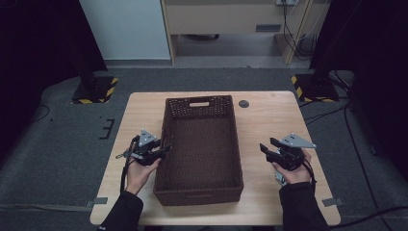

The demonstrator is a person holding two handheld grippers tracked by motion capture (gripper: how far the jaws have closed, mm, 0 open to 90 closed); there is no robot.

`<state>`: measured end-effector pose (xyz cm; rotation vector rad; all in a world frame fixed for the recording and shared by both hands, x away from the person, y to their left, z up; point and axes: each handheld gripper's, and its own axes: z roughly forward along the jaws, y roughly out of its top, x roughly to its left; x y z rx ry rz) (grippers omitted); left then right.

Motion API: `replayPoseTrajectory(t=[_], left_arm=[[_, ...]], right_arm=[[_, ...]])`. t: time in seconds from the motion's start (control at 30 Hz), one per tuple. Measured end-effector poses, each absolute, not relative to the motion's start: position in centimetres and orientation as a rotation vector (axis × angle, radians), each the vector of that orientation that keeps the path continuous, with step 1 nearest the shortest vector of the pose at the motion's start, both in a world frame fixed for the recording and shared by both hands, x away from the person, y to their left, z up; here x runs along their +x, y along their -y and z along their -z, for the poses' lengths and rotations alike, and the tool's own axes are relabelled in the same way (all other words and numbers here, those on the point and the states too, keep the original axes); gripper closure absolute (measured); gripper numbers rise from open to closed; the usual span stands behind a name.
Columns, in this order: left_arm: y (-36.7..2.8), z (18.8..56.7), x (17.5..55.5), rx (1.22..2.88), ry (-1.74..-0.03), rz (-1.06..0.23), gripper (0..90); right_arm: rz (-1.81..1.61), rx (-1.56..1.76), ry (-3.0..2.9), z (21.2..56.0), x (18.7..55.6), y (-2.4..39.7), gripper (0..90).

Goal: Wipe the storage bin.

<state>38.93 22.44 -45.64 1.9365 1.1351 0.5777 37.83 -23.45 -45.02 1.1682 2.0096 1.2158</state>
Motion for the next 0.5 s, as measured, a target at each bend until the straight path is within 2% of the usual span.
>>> replayPoseTrajectory(t=[0.5], left_arm=[[-22.7,45.9,39.0,1.907,-1.134,-0.555,56.8]], right_arm=[[-1.071,1.263,-1.969,47.1,35.8,28.1,45.2]])
